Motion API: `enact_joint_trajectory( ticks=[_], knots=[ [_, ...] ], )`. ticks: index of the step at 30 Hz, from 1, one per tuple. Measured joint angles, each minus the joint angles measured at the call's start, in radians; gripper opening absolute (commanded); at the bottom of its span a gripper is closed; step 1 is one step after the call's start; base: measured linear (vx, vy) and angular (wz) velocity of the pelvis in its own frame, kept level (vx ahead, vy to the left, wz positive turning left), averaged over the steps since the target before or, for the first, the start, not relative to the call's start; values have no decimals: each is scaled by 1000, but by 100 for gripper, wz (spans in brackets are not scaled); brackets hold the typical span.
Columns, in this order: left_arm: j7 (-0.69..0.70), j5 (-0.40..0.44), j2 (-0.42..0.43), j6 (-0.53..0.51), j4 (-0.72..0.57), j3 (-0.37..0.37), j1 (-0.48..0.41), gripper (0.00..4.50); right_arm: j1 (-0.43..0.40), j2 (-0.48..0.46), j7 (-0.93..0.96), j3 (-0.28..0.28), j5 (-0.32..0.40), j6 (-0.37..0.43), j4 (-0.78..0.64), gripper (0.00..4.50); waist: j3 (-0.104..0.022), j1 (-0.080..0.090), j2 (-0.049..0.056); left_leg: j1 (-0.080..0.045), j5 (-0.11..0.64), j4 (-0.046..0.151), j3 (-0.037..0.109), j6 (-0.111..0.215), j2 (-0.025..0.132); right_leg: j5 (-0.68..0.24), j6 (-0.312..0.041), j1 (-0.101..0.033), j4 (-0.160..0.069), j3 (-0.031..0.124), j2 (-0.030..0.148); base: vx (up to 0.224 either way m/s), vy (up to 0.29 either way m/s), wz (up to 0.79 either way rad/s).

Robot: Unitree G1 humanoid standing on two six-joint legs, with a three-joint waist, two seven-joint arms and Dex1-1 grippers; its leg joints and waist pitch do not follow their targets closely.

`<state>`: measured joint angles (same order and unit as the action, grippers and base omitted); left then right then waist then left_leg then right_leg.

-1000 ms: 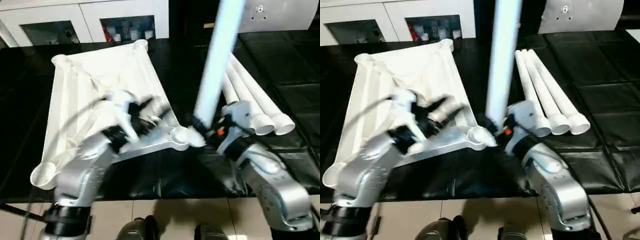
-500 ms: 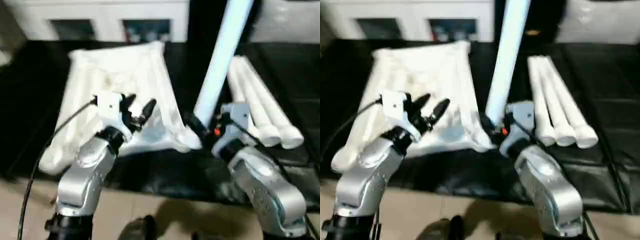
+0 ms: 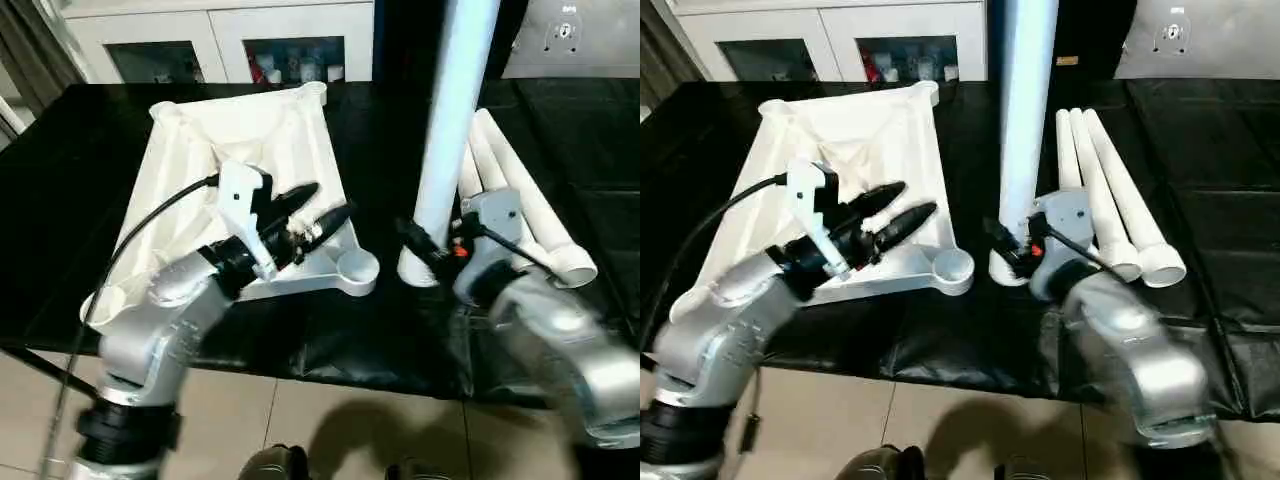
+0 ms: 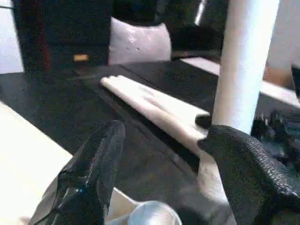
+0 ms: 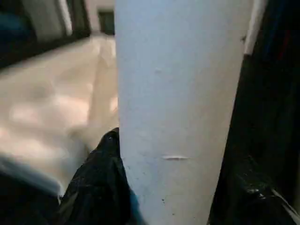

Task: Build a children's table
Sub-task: Pick table leg

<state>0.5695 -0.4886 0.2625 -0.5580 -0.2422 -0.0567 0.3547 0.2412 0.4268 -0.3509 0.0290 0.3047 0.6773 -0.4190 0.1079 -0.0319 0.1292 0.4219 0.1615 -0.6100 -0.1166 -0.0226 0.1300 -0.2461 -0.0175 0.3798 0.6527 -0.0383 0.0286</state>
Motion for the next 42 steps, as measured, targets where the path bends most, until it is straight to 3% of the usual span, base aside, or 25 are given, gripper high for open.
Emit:
enact_joint_trajectory(
  ticks=[3, 7, 10, 11, 14, 15, 19, 22, 25, 35, 42],
  knots=[
    [51, -7, 15, 11, 23, -1, 7, 370, 68, -11, -26, -63, 44, 10, -12, 191, -1, 4, 2, 0, -1, 0, -3, 3, 0, 3, 2, -1, -3, 1, 1, 0, 0, 0],
    [139, 6, 39, 83, 45, -43, 8, 375, 57, -129, -43, -90, 104, -109, 60, 191, -4, 2, 0, 0, -1, 0, -5, 4, 3, 5, 2, -1, -4, 0, 0, 0, 0, 0],
    [183, 67, 54, 168, 96, -94, 7, 381, 23, -191, -50, -56, 102, -228, 150, 191, -5, 2, 1, 1, -2, 0, -6, 4, 4, 5, 2, -1, -5, 0, 1, 0, 0, 0],
    [194, 100, 69, 213, 122, -117, 0, 406, 20, -199, -50, -31, 81, -269, 184, 191, -5, 2, 1, 1, -2, 0, -7, 5, 4, 5, 2, 0, -5, 0, 1, 0, 0, 0],
    [217, 162, 84, 289, 172, -148, -21, 416, 19, -224, -53, -19, 72, -282, 218, 191, -5, 3, 1, 1, -5, 1, -7, 10, 4, 6, 2, 0, -5, 0, 1, 0, 0, 0],
    [221, 169, 84, 301, 181, -150, -29, 443, 19, -229, -60, -19, 72, -288, 227, 191, -5, 3, 1, 1, -5, 1, -7, 10, 4, 6, 2, 0, -5, 0, 1, 0, 0, 0],
    [224, 164, 79, 300, 201, -145, -52, 450, -7, -226, -137, 2, 72, -337, 256, 191, -7, 0, -3, 1, -6, 1, -9, 12, 5, 6, 1, 0, -5, -1, 2, 0, 0, 0],
    [223, 100, 45, 270, 197, -104, -47, 450, -17, -217, -186, 32, 76, -366, 288, 191, -7, 0, -4, 1, -6, 1, -11, 12, 5, 7, 0, 0, -5, -1, 3, 0, 0, 0],
    [210, 38, 23, 192, 180, -80, -25, 450, -17, -214, -224, 36, 106, -353, 289, 191, -7, 0, -6, 1, -6, 1, -13, 12, 5, 9, 0, 0, -5, 0, 3, 0, 0, 0],
    [72, -251, -129, -38, 166, 57, 96, 450, -2, -161, -320, 15, 261, -167, 282, 191, -6, 0, -9, 1, -8, 0, -33, 20, 6, 11, 1, 0, -6, -1, 16, 0, 0, 0],
    [56, -309, -135, -119, 119, 73, 116, 450, 63, -108, -343, -15, 364, -20, 227, 191, -5, -1, -12, 2, -7, 0, -35, 22, 6, 11, 2, 1, -7, -1, 17, 0, 0, 0]
  ],
)
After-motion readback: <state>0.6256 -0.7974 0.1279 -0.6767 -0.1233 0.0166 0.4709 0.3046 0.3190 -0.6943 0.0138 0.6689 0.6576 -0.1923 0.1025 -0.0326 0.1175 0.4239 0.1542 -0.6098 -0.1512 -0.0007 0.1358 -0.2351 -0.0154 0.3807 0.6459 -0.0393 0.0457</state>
